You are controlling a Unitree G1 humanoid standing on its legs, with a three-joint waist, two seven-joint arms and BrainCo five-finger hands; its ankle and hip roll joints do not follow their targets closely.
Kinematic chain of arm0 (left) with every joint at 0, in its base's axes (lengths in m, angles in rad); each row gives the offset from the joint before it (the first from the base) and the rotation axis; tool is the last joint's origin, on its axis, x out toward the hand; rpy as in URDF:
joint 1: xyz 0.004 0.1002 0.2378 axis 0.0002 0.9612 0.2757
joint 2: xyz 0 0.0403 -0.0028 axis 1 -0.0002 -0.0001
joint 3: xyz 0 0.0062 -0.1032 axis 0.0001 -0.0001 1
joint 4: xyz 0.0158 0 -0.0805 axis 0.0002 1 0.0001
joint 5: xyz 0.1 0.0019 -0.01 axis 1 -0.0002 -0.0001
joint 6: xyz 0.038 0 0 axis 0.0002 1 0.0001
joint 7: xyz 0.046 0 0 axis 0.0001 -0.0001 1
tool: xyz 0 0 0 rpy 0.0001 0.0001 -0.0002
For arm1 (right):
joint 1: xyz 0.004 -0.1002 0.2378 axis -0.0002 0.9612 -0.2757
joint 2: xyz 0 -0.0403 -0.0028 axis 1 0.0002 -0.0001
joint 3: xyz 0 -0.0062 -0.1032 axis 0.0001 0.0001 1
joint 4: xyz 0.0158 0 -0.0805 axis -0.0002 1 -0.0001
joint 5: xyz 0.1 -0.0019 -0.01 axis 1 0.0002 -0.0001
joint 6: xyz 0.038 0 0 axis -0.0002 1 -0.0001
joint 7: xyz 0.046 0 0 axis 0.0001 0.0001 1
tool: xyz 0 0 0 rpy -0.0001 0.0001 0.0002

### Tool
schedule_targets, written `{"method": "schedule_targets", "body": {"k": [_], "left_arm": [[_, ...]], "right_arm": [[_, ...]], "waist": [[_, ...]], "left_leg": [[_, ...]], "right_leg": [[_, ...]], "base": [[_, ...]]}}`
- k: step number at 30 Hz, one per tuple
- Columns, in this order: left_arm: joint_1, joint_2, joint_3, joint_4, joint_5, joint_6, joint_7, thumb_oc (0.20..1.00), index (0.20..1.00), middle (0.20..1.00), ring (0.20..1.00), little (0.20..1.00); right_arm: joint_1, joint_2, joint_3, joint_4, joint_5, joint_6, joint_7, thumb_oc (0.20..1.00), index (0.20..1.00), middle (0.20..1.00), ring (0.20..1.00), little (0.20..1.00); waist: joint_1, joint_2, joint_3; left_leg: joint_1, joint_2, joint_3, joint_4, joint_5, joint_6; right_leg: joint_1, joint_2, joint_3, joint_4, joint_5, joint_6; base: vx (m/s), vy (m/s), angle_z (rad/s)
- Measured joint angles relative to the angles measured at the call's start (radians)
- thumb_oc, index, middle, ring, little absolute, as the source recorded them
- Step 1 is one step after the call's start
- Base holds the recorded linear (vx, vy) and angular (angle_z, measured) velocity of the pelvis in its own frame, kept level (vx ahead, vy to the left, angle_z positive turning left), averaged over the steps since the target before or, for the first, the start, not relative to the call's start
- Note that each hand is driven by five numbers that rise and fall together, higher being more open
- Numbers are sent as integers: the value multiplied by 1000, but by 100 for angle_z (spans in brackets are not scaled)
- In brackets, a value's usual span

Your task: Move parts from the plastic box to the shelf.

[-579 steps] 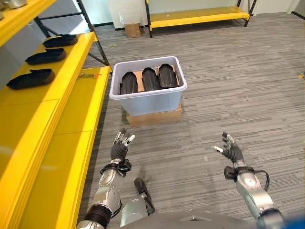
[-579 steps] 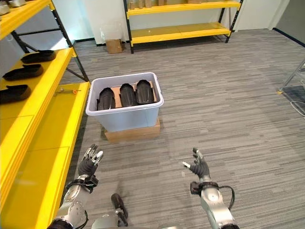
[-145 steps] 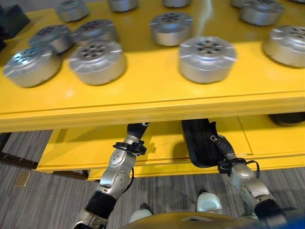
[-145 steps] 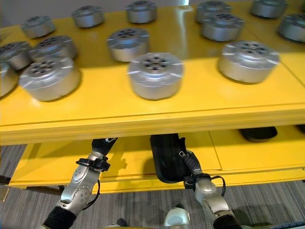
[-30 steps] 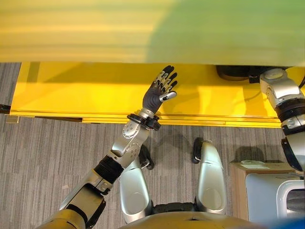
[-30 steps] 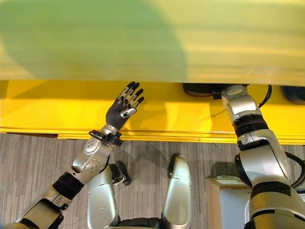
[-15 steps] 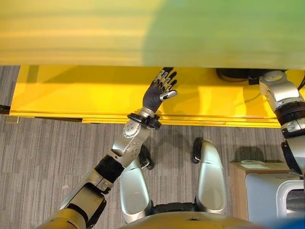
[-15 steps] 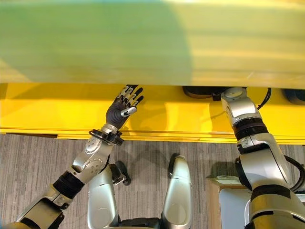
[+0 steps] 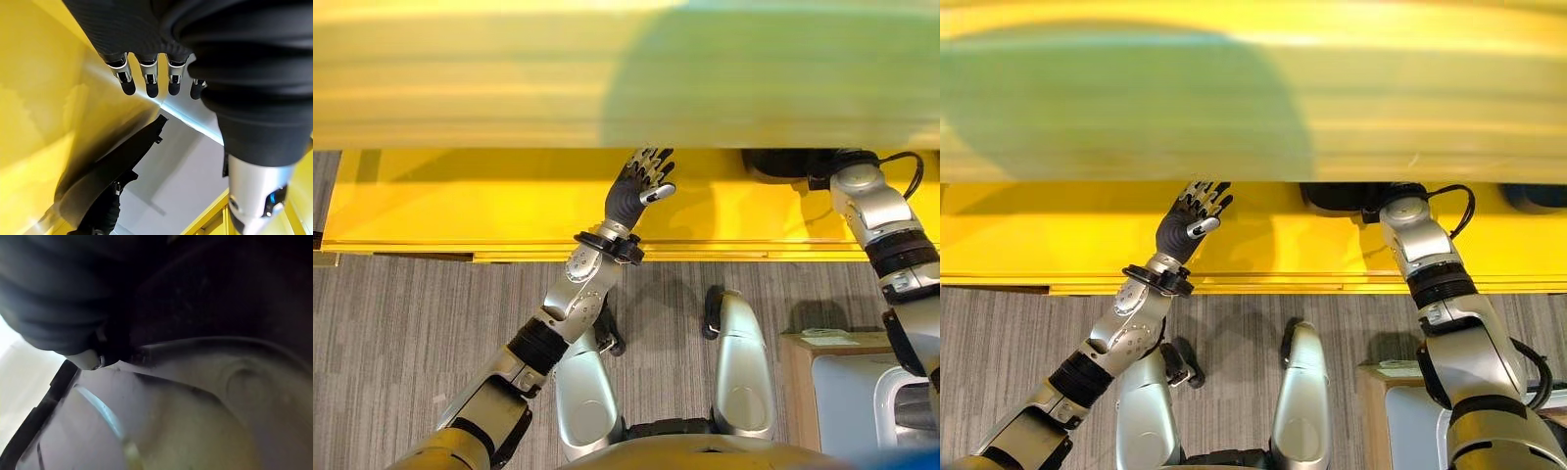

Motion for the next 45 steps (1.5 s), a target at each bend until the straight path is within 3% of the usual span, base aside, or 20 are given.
{"method": "schedule_targets", "body": {"k": [7,8,20,26,32,36,45], "left_arm": [[1,-2,0,0,0,0,9,1000,1000,1000,1000,1000],[1,-2,0,0,0,0,9,1000,1000,1000,1000,1000],[2,-4,0,-6,0,1,27,1000,1000,1000,1000,1000],[35,-15,4,-8,0,1,50,1000,1000,1000,1000,1000],[69,-35,12,-31,1,1,62,1000,1000,1000,1000,1000],[107,-40,54,-93,1,6,62,1000,1000,1000,1000,1000],[150,-44,82,-123,3,9,65,1000,1000,1000,1000,1000]], "right_arm": [[21,14,-1,-45,-27,0,-33,200,200,200,200,200],[21,14,0,-45,-39,2,-36,1000,1000,1000,1000,1000],[46,59,-52,-64,-27,-32,-280,1000,1000,1000,1000,1000],[120,98,-130,-151,-5,-62,-385,1000,1000,1000,1000,1000],[165,105,-138,-229,20,-73,-396,1000,1000,1000,1000,1000],[309,141,-176,-446,41,-89,-370,1000,1000,1000,1000,1000],[456,178,-148,-664,6,-102,-343,1000,1000,1000,1000,1000]], "waist": [[-5,0,-1],[-4,0,-1],[-5,2,0],[-16,25,13],[-24,42,21],[-38,45,23],[-73,48,29]], "left_leg": [[0,7,4,1,0,-2],[0,7,4,1,0,-2],[1,-1,19,-7,-3,-5],[26,-6,25,-19,-5,-6],[61,-8,42,-46,-1,-7],[90,-11,59,-85,12,-16],[106,-13,73,-90,12,-16]], "right_leg": [[-4,6,2,1,0,-1],[-5,6,3,1,0,-1],[-20,5,18,-2,2,1],[5,6,20,-21,9,3],[30,13,26,-52,23,6],[42,21,32,-71,27,6],[41,24,46,-68,26,5]], "base": [[10,-1,-2],[0,0,0],[30,22,-3],[36,37,-2],[26,14,-7],[21,25,-7],[14,15,-3]]}}
